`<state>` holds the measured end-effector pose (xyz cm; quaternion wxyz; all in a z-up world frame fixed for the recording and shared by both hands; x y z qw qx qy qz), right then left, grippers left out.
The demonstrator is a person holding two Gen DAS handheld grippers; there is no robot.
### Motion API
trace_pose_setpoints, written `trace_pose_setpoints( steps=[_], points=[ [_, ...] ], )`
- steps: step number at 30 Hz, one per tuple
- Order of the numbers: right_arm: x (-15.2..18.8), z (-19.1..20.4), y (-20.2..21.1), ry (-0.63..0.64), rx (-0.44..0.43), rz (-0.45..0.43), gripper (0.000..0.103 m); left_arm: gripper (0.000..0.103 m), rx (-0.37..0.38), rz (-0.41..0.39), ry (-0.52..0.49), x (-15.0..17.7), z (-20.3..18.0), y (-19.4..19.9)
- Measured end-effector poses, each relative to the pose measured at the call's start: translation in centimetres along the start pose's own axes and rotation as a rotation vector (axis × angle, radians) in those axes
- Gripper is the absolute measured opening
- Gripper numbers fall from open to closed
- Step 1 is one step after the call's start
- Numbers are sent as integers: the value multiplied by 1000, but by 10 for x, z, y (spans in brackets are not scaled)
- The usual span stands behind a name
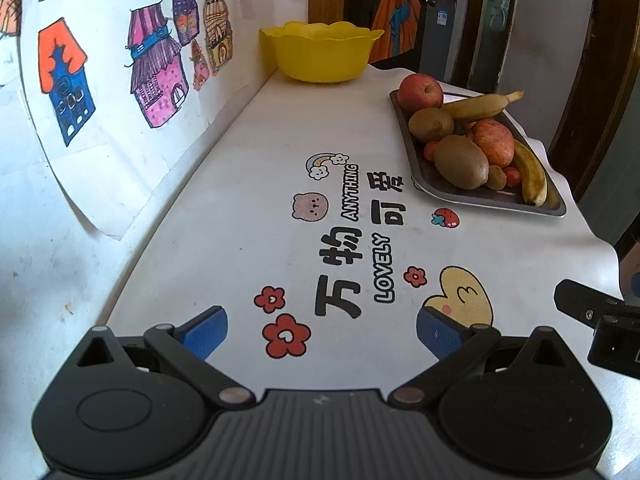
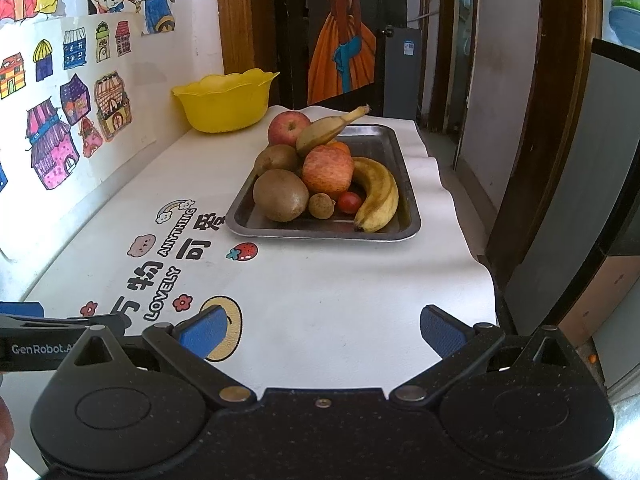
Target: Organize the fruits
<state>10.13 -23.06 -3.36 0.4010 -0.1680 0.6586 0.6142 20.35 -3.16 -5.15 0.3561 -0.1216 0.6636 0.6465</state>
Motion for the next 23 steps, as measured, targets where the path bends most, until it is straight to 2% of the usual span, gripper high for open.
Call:
trace_pose_setpoints(
  steps=[23],
  points=[
    [5, 3, -6, 5, -23, 14, 102, 102, -36, 18, -19, 6, 1, -7]
  ],
)
Point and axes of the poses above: each gripper's, at about its wrist camera, not at the fingertips, and y roughly against the way its jaws point, z to its left, x to its underside, the point moved 10 cm from there along -y, roughly the way its jaws point, and after that the axes turned 8 degrees about -x, right-handed, at the moved point
